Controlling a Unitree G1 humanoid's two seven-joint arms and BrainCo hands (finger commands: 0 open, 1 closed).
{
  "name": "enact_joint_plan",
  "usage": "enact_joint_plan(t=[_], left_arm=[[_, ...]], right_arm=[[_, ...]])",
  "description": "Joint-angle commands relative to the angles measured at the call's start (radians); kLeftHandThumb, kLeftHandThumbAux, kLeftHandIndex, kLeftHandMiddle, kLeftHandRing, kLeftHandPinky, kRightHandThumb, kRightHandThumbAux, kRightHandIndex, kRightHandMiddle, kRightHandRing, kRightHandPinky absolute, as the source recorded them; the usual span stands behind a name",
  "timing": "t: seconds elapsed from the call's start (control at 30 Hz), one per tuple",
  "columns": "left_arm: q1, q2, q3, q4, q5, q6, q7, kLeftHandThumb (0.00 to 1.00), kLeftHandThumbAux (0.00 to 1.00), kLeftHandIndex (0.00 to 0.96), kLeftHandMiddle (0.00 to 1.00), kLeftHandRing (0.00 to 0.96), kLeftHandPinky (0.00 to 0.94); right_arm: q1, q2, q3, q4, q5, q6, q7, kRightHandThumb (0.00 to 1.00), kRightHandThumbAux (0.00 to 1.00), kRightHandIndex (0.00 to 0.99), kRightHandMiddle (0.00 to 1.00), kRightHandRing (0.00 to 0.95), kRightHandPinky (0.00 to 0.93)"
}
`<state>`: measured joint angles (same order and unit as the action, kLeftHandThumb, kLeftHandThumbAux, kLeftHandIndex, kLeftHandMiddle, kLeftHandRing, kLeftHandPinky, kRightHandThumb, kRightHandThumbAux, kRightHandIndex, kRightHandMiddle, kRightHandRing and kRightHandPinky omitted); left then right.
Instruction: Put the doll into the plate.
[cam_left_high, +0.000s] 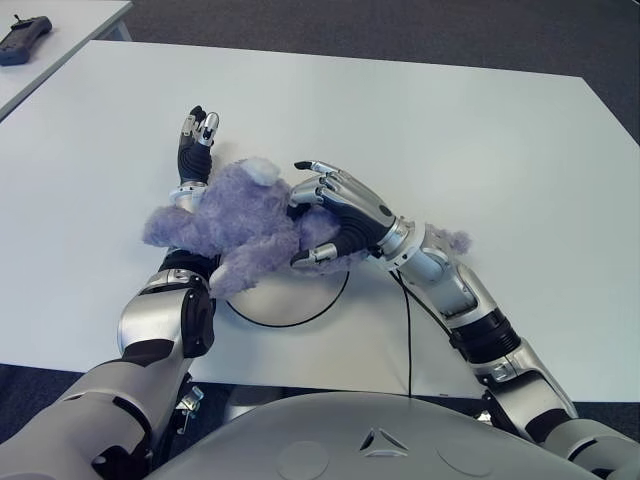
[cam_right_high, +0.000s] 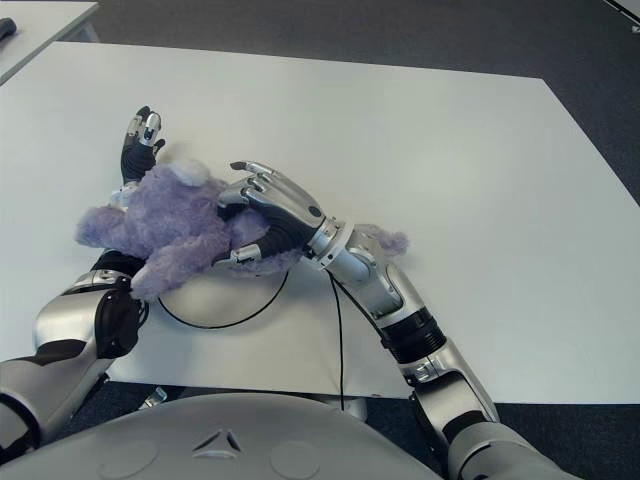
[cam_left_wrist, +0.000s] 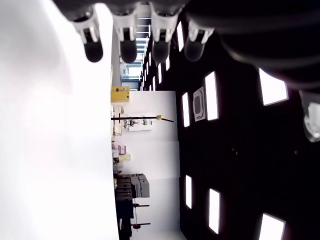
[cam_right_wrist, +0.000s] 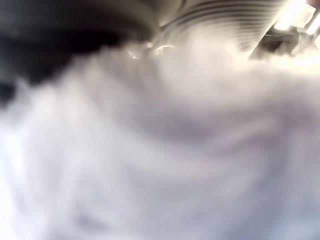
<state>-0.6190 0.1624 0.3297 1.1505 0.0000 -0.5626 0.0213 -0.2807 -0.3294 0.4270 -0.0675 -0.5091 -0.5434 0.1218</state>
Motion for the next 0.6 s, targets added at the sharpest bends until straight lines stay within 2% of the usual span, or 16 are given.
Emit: enact_joint_plan(t=[0.03, 0.6], left_arm=[[0.247, -0.128, -0.019, 0.170, 0.001, 0.017, -0.016, 0.000, 0.358, 0.023, 0.039, 0.001, 0.000], [0.247, -0.131, -0.027, 0.168, 0.009, 0.013, 0.002, 0.000, 0.351, 0.020, 0.039, 0.009, 0.000]], right_arm=[[-0.015, 0.009, -0.007, 0.046, -0.018, -0.017, -0.007, 0.094, 0.255, 0.000, 0.000, 0.000, 0.000], [-0.045, 0.020, -0.037, 0.089, -0.043, -0.073, -0.083, 0.070, 0.284, 0.000, 0.000, 0.000, 0.000]])
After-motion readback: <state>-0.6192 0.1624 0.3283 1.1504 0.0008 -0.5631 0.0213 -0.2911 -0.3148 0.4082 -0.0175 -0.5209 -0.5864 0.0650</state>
